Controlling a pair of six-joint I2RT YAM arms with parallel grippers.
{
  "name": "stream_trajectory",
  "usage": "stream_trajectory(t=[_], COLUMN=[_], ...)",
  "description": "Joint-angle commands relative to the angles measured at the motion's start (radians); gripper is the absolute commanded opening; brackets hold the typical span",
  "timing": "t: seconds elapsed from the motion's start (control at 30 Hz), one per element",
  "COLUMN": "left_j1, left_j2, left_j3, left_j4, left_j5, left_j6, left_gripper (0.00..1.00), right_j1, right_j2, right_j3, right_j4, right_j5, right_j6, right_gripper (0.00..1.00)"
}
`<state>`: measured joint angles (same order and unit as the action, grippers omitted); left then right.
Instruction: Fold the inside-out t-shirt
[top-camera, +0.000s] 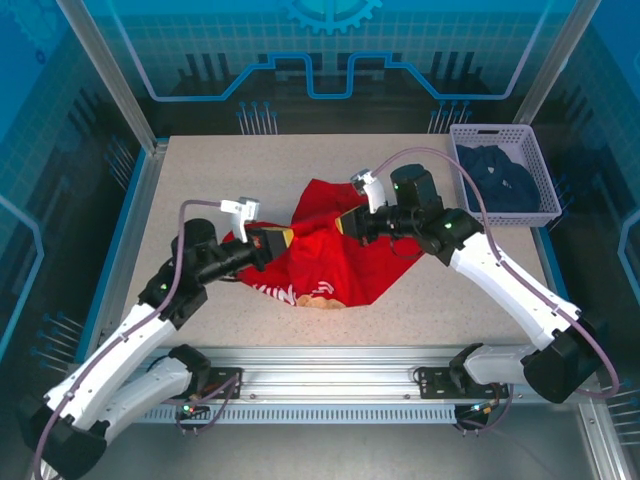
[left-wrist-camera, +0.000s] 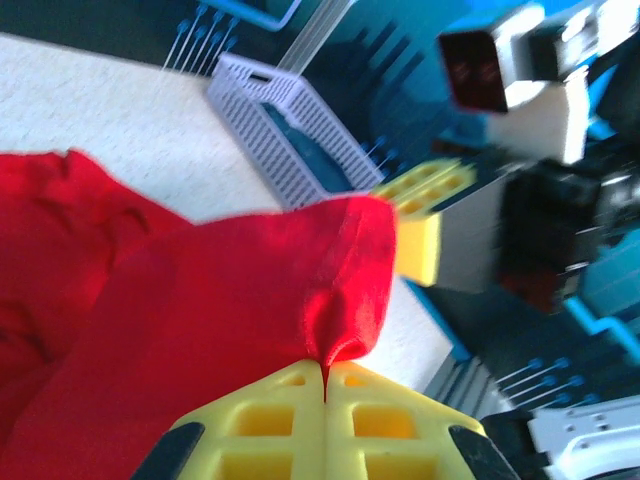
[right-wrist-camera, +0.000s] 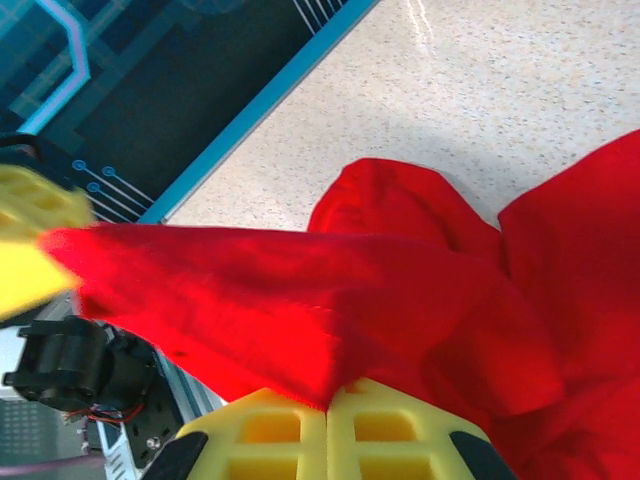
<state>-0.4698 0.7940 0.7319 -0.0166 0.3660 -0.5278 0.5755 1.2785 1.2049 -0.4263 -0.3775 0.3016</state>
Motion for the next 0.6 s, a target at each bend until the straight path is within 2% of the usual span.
stream_trajectory(t=[0.0,0.13,0.27,0.33,0.37,0.43,0.5,0.57], left_j1=[0.026,0.026,0.026,0.026,0.026,0.027,0.026,0.026], left_j2=[-0.03,-0.039,-0.052,-0.058,-0.063,-0.081,-0.101,-0.097], left_j3=[-0.001,0.023,0.028,0.018,0.015,0.009,-0.001,-0.005], left_j4=[0.061,-0.051,-0.123,-0.119,-0.113,-0.09,-0.04,0.008], left_j5=[0.082,-0.022,-0.156,-0.186,-0.193,-0.191,-0.144,-0.074], left_j6=[-0.085,-0.025,0.013,0.02,0.022,0.015,0.003,-0.012], left_gripper=[0.0,0.0,0.0,0.0,0.0,0.0,0.0,0.0], right_j1=[-0.008,-0.026,-0.072,-0.077,-0.075,-0.059,-0.022,0.011], right_j2=[0.008,0.007,0.019,0.047,0.062,0.106,0.143,0.176], right_j3=[0.045,0.076,0.102,0.133,0.155,0.202,0.227,0.24], right_j4=[-0.088,-0.144,-0.197,-0.271,-0.325,-0.432,-0.478,-0.475], right_j5=[0.048,-0.005,-0.178,-0.199,-0.173,0.026,0.258,0.362], right_j6=[-0.055,-0.11,-0.162,-0.208,-0.23,-0.252,-0.249,-0.234], right_gripper=[0.0,0.0,0.0,0.0,0.0,0.0,0.0,0.02])
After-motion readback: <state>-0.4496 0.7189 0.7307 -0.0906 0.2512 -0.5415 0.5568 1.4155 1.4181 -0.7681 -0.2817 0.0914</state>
